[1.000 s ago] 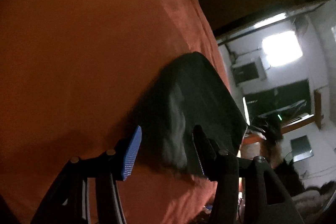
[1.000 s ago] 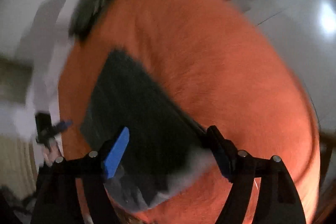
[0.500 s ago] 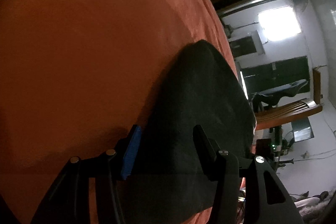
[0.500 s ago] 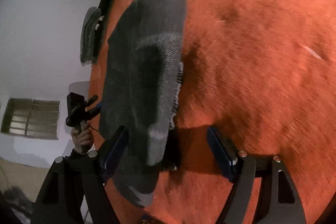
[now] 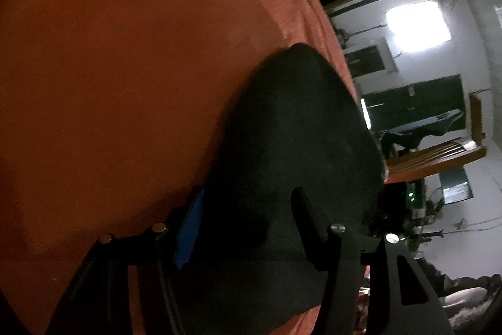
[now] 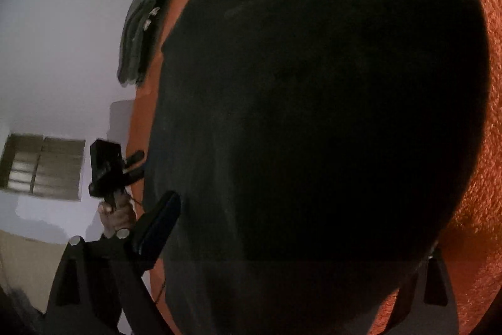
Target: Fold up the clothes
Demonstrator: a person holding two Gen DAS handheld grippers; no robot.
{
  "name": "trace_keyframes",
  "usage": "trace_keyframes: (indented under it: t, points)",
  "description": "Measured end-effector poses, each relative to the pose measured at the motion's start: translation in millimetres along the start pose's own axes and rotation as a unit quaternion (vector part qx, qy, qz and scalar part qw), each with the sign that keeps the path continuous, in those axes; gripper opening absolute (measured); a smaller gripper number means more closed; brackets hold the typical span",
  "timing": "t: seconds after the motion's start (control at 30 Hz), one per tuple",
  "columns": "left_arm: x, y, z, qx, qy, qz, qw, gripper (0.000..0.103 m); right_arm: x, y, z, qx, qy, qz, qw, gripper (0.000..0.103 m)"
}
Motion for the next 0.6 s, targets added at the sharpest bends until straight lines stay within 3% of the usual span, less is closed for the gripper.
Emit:
trace_keyframes:
  t: [0.07,0.13,0.27,0.33,0.4,0.47,0.53,0.6]
  points:
    - [-3,2,2,0.014,0.003,0.008,0.9999,0.059,2,-1,2,0.001,0.008,0.000,1.000,0.081]
    - [-7,1,4,0.014,0.003,0.011,0.9998,0.059,4,-3,3,0.001,0.016,-0.001,1.000,0.079]
    - [-12,3,3,0.004,0.012,0.014,0.9998,0.060,7,-6,6,0.003,0.033,-0.001,0.999,0.081]
    - [-13,4,2,-0.001,0.013,0.011,0.9999,0.058,9,-7,8,0.003,0.041,-0.002,0.999,0.092]
    - [-16,3,0,0.003,0.017,0.003,0.9998,0.038,11,-9,9,0.004,0.049,-0.002,0.999,0.092]
    - [-20,-3,-4,0.003,0.018,-0.017,0.9997,0.025,13,-10,11,0.005,0.058,-0.002,0.998,0.070]
    - [-27,-11,-11,-0.001,0.016,-0.042,0.9990,0.018,15,-14,23,0.006,0.033,0.004,0.999,0.057]
    - [-35,-20,-20,-0.001,0.012,-0.063,0.9980,0.016,17,-17,35,0.007,0.009,0.010,1.000,0.052]
Point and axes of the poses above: each gripper's, at about its wrist camera, not at the fingertips, and y roughly the way its jaws point, z to its left, x to its top, the point moved 1 cm from there along y, roughly the way its jaws point, and after that the axes turned 4 degrees about y, right-handed, at the moved point
